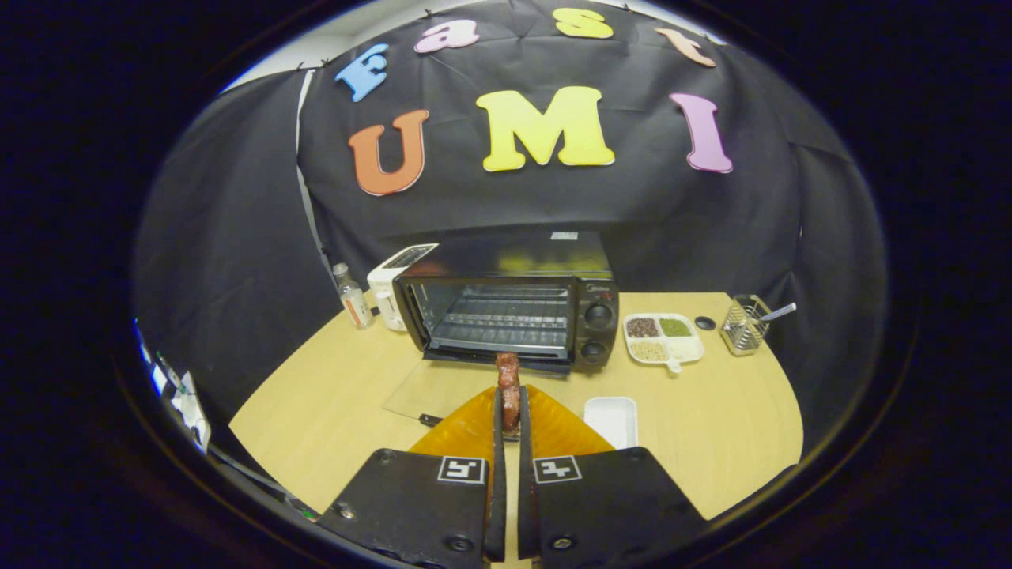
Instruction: Open the toaster oven, put the food inside, and close the toaster oven door.
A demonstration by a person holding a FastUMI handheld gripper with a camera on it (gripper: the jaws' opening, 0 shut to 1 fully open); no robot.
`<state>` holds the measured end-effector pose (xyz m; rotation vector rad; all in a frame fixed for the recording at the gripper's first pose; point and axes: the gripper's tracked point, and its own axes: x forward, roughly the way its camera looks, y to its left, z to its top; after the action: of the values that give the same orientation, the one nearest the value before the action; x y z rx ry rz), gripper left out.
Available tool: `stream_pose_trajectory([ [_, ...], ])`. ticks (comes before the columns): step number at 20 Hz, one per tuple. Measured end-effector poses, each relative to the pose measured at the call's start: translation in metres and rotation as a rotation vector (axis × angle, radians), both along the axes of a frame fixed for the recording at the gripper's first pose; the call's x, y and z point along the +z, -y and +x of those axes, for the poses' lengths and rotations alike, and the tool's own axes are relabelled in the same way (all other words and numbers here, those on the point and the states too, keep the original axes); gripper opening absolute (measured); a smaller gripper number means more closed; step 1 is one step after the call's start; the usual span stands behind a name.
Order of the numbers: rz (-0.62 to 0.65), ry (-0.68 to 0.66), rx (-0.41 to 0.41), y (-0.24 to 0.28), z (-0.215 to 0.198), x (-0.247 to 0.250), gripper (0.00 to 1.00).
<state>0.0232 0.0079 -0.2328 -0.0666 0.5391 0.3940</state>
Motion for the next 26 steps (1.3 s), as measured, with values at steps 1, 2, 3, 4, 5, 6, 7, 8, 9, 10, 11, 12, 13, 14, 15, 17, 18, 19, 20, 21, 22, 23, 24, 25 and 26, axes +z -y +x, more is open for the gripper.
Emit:
stream_pose_trajectory([
  [1, 0.006, 0.006, -0.006, -0.008, 0.003, -0.004, 0.09],
  [2, 0.006, 0.013, -0.009, -0.017, 0.007, -0.009, 0.09],
  [3, 0.004, 0.020, -0.010, -0.025, 0.010, -0.015, 0.09],
  [4, 0.005, 0.024, -0.011, -0.032, 0.014, -0.022, 0.09],
  [5, 0.018, 0.021, -0.009, -0.042, 0.019, -0.028, 0.09],
  [6, 0.047, 0.022, -0.008, -0.051, 0.023, -0.033, 0.09],
  [7, 0.098, 0.028, -0.013, -0.061, 0.030, -0.034, 0.09],
  [8, 0.151, 0.026, -0.020, -0.069, 0.038, -0.036, 0.09],
  [9, 0.205, 0.019, -0.031, -0.076, 0.047, -0.038, 0.09],
  [10, 0.258, 0.015, -0.043, -0.080, 0.055, -0.039, 0.09],
  [11, 0.316, 0.011, -0.063, -0.084, 0.066, -0.039, 0.09],
  [12, 0.374, 0.006, -0.086, -0.085, 0.078, -0.041, 0.09],
  [13, 0.442, -0.005, -0.109, -0.087, 0.089, -0.042, 0.09],
  [14, 0.513, -0.025, -0.130, -0.088, 0.101, -0.044, 0.09],
  [15, 0.585, -0.053, -0.147, -0.089, 0.111, -0.047, 0.09],
  [17, 0.730, -0.125, -0.184, -0.092, 0.133, -0.057, 0.09],
  [18, 0.802, -0.164, -0.201, -0.092, 0.142, -0.063, 0.09],
  [19, 0.866, -0.192, -0.216, -0.093, 0.152, -0.067, 0.09],
  [20, 0.926, -0.208, -0.236, -0.093, 0.163, -0.071, 0.09],
  [21, 0.977, -0.211, -0.260, -0.092, 0.174, -0.074, 0.09],
  [22, 1.011, -0.191, -0.287, -0.091, 0.185, -0.076, 0.09],
  [23, 1.028, -0.178, -0.307, -0.090, 0.195, -0.081, 0.08],
  [24, 1.035, -0.169, -0.321, -0.091, 0.205, -0.086, 0.09],
  [25, 1.042, -0.163, -0.328, -0.092, 0.213, -0.089, 0.08],
  [26, 1.036, -0.162, -0.335, -0.094, 0.218, -0.092, 0.09],
])
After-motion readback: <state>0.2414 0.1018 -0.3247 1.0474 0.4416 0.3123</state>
